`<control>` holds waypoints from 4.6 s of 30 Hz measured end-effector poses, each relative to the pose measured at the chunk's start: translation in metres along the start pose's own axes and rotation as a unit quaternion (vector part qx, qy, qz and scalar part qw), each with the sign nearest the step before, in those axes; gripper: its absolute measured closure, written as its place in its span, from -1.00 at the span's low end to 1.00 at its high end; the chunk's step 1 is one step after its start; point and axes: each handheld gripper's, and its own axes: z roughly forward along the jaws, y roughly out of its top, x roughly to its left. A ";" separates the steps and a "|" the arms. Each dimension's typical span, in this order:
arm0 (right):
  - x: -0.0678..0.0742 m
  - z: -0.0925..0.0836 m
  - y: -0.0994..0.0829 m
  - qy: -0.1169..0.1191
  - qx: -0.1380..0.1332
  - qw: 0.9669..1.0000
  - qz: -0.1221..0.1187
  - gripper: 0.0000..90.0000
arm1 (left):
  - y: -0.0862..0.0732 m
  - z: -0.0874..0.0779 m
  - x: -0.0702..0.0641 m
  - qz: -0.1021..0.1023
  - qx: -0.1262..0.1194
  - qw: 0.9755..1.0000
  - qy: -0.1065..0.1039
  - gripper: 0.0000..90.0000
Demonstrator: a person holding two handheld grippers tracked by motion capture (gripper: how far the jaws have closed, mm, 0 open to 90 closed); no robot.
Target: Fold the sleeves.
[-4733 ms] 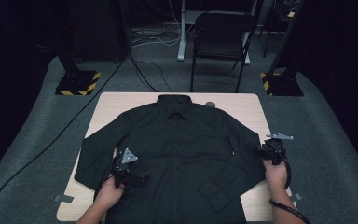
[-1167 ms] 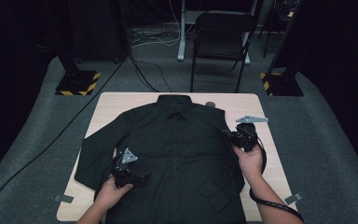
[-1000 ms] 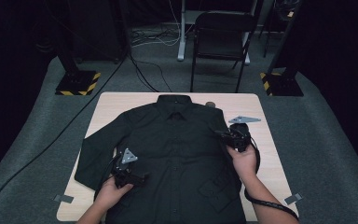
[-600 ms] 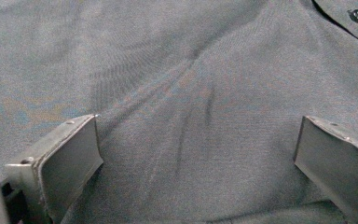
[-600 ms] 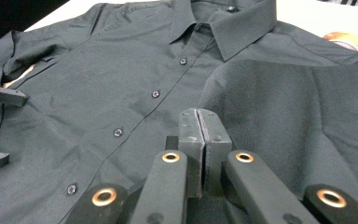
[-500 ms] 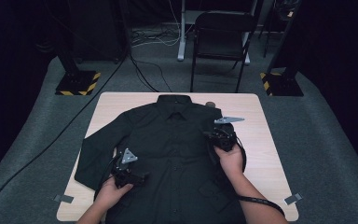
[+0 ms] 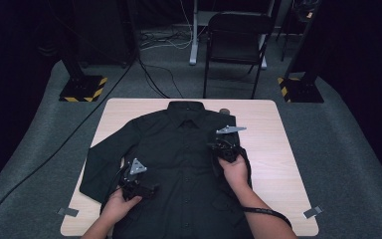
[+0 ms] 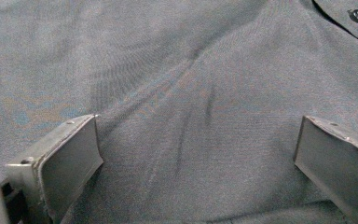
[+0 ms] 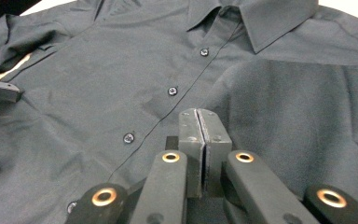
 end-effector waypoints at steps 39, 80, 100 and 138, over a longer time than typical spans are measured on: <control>0.009 0.064 -0.034 -0.040 0.009 0.999 -0.003 0.66 | 0.000 -0.001 -0.001 -0.004 0.001 1.000 0.004 -1.00; 0.016 0.065 -0.040 -0.037 -0.011 0.999 -0.027 0.26 | 0.035 -0.057 0.049 -0.071 -0.070 0.995 0.008 -0.84; 0.016 0.065 -0.041 -0.036 -0.011 0.999 -0.028 0.24 | 0.033 -0.073 0.087 -0.115 -0.086 0.990 0.008 -0.76; 0.017 0.066 -0.041 -0.040 -0.010 0.999 -0.035 0.24 | -0.047 -0.106 0.154 -0.232 -0.072 0.966 0.092 0.16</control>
